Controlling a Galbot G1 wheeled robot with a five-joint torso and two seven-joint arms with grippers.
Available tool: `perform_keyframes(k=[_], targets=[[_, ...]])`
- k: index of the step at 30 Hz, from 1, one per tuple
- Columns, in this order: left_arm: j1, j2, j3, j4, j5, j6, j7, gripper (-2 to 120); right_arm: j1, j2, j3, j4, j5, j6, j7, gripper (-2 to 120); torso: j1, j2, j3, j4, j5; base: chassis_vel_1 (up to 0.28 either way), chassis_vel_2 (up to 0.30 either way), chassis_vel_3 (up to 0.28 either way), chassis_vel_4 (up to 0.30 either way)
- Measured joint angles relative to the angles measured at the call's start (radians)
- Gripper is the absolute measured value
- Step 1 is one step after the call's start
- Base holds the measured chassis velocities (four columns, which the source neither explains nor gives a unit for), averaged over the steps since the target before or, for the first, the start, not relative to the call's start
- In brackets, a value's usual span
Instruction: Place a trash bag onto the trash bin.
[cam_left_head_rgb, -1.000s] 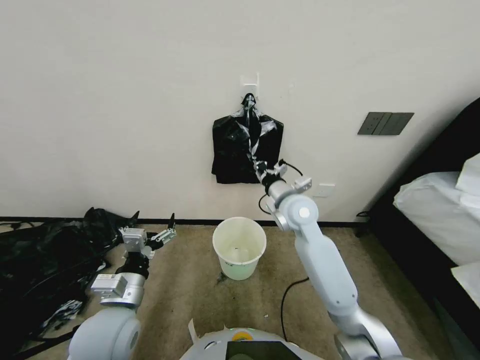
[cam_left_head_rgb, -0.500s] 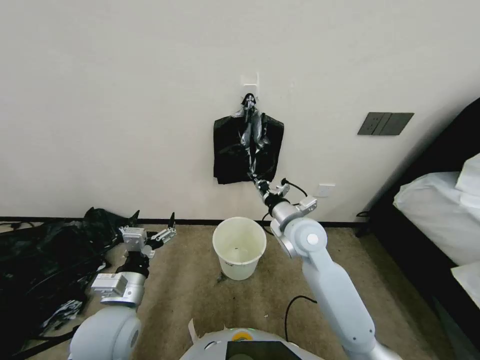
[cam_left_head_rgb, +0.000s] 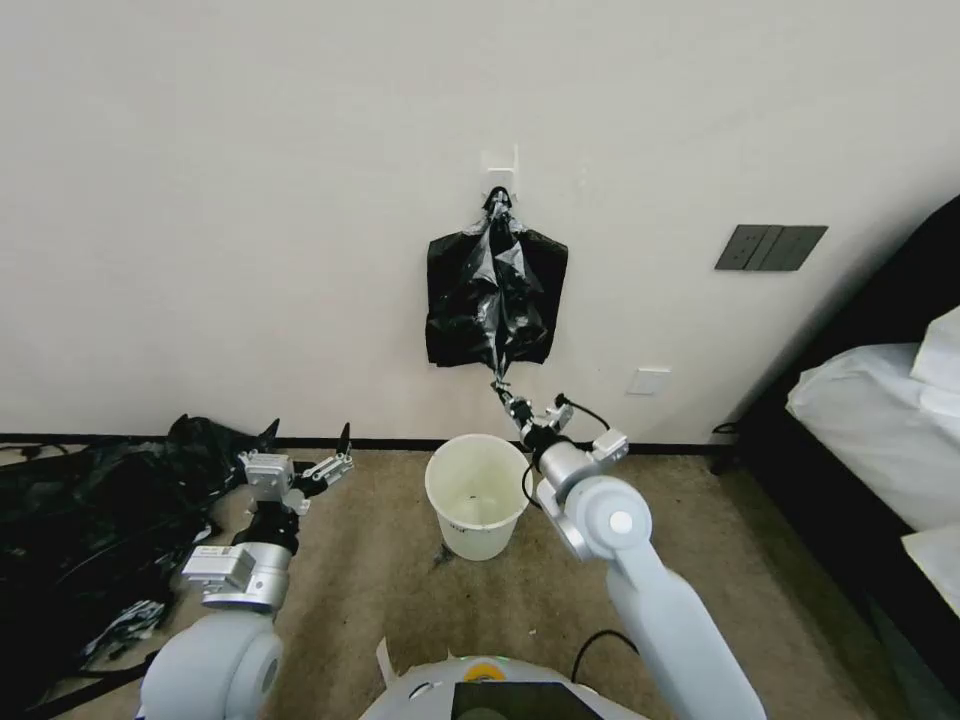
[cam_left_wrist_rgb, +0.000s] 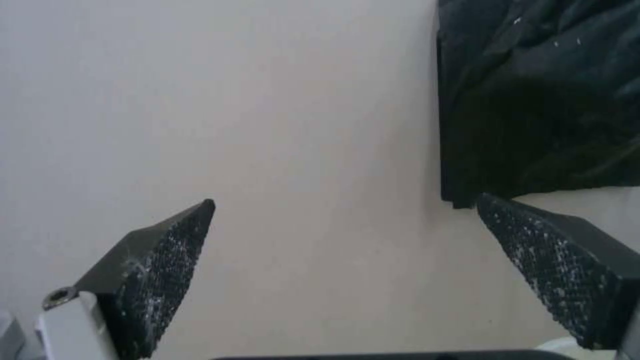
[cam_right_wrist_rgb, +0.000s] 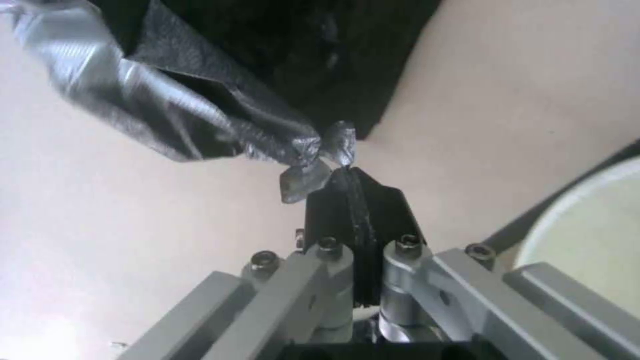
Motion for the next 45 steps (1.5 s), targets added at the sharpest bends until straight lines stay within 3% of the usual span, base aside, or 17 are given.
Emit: perform_keyframes(k=[11,18,27,30,31,35,36,39,40,45], targets=[[-0.009,0.006,-0.009,0.004,-0.012,-0.001,0.001,100,-0.105,0.004,-0.005,0.029,-0.071,-0.008,-0.035,0,0.0,0.0,0.0,0.0,0.0,0.0,0.0,0.0,0.0],[-0.028,0.029,-0.005,0.016,-0.024,0.0,0.001,100,-0.071,-0.001,-0.011,0.028,-0.108,-0.016,-0.049,0,0.0,0.0,0.0,0.0,0.0,0.0,0.0,0.0,0.0],[-0.1,0.148,-0.005,0.037,-0.074,0.03,-0.005,100,0.042,-0.009,-0.025,-0.004,-0.157,-0.038,-0.08,0,0.0,0.0,0.0,0.0003,-0.0001,0.0,0.0,0.0,0.0],[-0.178,0.257,0.01,0.052,-0.134,0.073,-0.01,100,0.051,-0.016,-0.032,-0.003,-0.162,-0.048,-0.084,0,0.0,0.0,0.0,0.0002,-0.0002,0.0,0.0,0.0,0.0],[-0.178,0.257,0.01,0.052,-0.134,0.073,-0.01,100,0.051,-0.016,-0.032,-0.003,-0.162,-0.048,-0.084,0,0.0,0.0,0.0,0.0002,-0.0002,0.0,0.0,0.0,0.0],[-0.369,0.405,0.093,0.082,-0.277,0.143,-0.039,100,0.037,-0.023,-0.041,-0.002,-0.167,-0.052,-0.084,0,0.0,0.0,0.0,-0.0002,0.0,0.0,0.0,0.0,0.0],[-0.369,0.405,0.093,0.082,-0.277,0.143,-0.039,100,0.037,-0.023,-0.041,-0.002,-0.167,-0.052,-0.084,0,0.0,0.0,0.0,-0.0002,0.0,0.0,0.0,0.0,0.0],[-0.518,0.456,0.199,0.129,-0.314,0.168,-0.046,100,0.043,-0.022,-0.043,-0.008,-0.167,-0.054,-0.085,0,0.0,0.0,0.0,-0.0001,-0.0001,0.0,0.0,0.0,0.0],[-0.518,0.456,0.199,0.129,-0.314,0.168,-0.046,100,0.043,-0.022,-0.043,-0.008,-0.167,-0.054,-0.085,0,0.0,0.0,0.0,-0.0001,-0.0001,0.0,0.0,0.0,0.0],[-0.736,0.479,0.359,0.192,-0.36,0.212,-0.069,100,0.049,-0.018,-0.039,-0.016,-0.169,-0.055,-0.085,0,0.0,0.0,0.0,0.0001,-0.0002,0.0,0.0,0.0,0.0]])
